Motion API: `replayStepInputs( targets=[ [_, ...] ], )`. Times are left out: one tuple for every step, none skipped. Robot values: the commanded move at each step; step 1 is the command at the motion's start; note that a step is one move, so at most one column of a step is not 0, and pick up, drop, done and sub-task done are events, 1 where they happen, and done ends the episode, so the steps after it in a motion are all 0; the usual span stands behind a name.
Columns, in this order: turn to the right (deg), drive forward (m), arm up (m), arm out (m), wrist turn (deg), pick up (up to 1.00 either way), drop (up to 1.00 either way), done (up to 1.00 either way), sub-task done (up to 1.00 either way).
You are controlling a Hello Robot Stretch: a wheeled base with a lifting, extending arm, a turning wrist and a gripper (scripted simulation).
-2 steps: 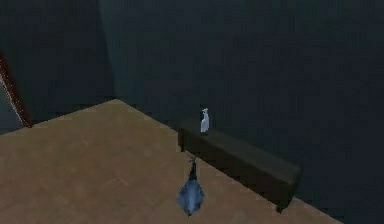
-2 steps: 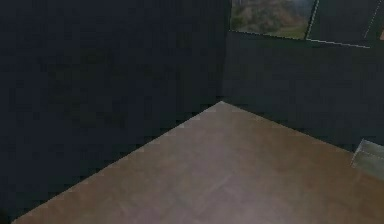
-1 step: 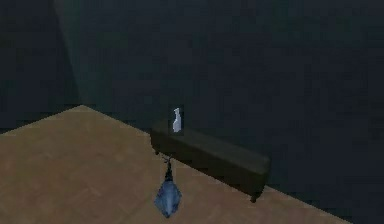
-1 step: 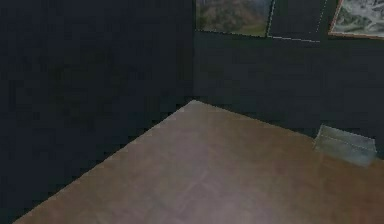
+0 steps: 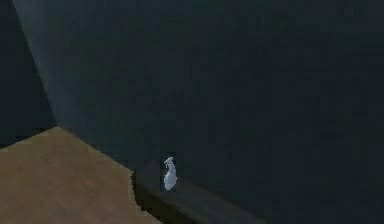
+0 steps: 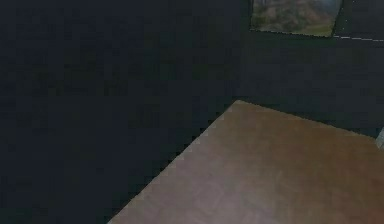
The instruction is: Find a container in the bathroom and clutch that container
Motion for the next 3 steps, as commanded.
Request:
replayStepInputs(
  targets=[
    [-45.0,0.00,0.00,0.00,0.0,0.00,0.00,0.00,0.00],
    [-45.0,0.00,0.00,0.00,0.0,0.00,0.00,0.00,0.00],
    [45.0,0.00,0.00,0.00,0.0,0.00,0.00,0.00,0.00]
  ],
)
